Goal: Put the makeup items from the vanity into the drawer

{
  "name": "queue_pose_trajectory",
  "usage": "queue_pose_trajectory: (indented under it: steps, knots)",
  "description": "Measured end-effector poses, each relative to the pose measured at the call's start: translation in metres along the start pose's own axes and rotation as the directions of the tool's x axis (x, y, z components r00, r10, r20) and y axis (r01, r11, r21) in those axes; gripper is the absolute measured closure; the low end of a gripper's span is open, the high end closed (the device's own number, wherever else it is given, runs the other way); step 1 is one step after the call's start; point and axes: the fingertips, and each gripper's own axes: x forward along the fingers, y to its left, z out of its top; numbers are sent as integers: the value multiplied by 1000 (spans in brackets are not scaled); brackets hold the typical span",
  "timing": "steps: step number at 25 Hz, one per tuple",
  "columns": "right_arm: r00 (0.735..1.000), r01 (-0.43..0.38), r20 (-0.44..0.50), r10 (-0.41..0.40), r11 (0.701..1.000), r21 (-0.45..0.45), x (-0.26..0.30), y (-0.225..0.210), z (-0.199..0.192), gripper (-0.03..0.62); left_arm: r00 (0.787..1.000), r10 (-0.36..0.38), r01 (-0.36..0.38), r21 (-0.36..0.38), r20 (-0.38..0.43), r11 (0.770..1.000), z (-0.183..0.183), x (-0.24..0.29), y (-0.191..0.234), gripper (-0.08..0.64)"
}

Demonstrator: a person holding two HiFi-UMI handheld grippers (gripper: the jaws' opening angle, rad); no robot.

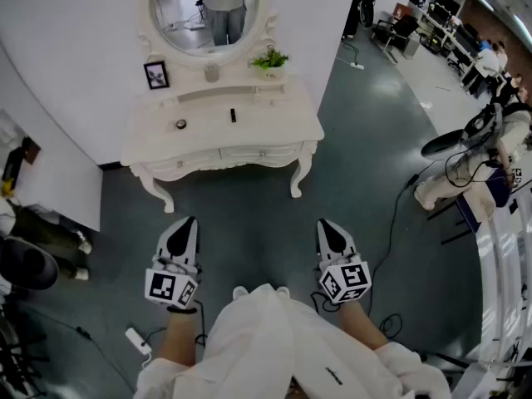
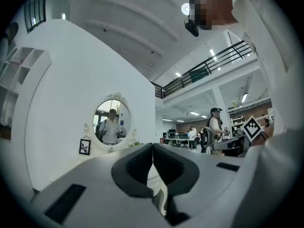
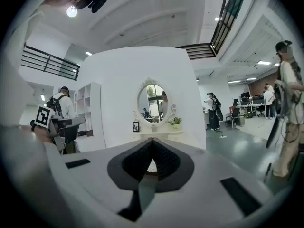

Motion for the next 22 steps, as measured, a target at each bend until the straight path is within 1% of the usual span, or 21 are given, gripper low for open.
queue_pose_trajectory:
  steps: [4, 11, 17, 22]
  knots:
    - [1000, -3, 3, 3, 1000, 3, 5, 5, 0, 577, 1000, -4, 4, 1, 1, 1000, -1, -1, 2, 534]
    - [1000, -7, 6, 7, 1000, 6, 7, 11, 2, 575, 1000, 13, -13, -6, 13, 1000, 2, -5, 11, 534]
    - [999, -36, 20, 36, 999, -3, 9, 25, 6, 573, 1000, 8, -8, -19, 16, 1000, 0, -8, 15, 534]
    - [998, -54, -13, 54, 998, -24, 16, 39, 0, 478, 1000, 0, 0, -36, 15, 999, -5, -12, 22, 534]
